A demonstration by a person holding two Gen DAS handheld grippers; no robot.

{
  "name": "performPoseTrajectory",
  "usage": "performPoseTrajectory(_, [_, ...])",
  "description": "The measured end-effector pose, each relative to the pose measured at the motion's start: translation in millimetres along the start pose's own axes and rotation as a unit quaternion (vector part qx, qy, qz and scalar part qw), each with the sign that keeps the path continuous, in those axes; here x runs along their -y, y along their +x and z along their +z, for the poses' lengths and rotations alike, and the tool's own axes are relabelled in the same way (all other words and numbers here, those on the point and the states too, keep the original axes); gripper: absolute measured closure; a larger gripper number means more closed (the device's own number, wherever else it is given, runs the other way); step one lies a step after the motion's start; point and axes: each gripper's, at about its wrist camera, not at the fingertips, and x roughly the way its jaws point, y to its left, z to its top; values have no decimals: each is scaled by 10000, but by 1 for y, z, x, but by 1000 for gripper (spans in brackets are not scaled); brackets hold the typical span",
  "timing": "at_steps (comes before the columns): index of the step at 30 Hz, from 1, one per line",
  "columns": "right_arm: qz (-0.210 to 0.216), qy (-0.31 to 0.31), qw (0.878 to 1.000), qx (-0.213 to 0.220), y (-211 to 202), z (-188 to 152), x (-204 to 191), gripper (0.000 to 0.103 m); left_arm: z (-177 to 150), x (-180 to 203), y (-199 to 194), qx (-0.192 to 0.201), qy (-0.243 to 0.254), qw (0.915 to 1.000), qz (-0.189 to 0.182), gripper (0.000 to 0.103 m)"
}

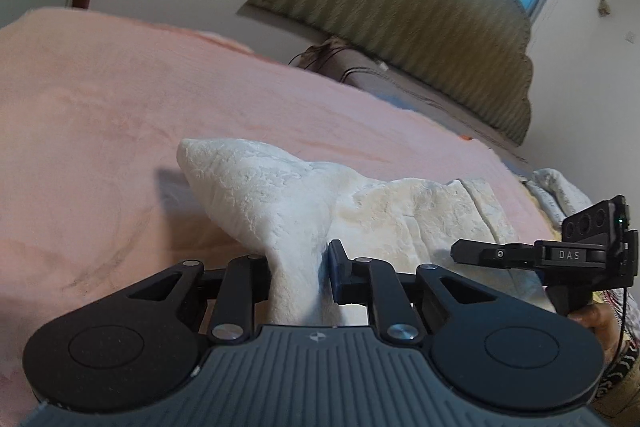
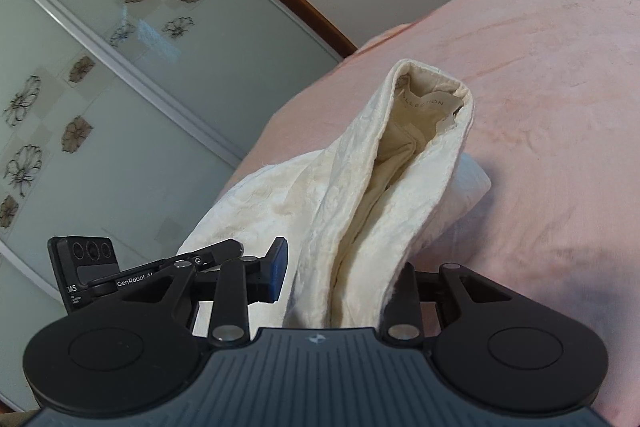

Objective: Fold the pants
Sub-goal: 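Fold the held end over the pants and open both grippers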

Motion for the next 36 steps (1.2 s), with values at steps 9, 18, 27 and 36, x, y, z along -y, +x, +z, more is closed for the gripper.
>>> performPoseTrajectory(9, [-633,197,9978,5,0,-23,14,65,-9,-16,7,-217,-358,9988,260,54])
performPoseTrajectory(18, [-1305,-430,9905,-62,-8,-37,-15,54,-29,-15,-7,-259,-225,9985,436,40])
performPoseTrajectory(27, [-2081,-1181,9710,-30,-27,-64,-45,45,-62,16,-24,-21,710,9935,887,30])
performPoseTrajectory(36, [-2929,-2872,9092,707,-31,-97,-144,45,-65,55,-57,869,907,9776,1691,29])
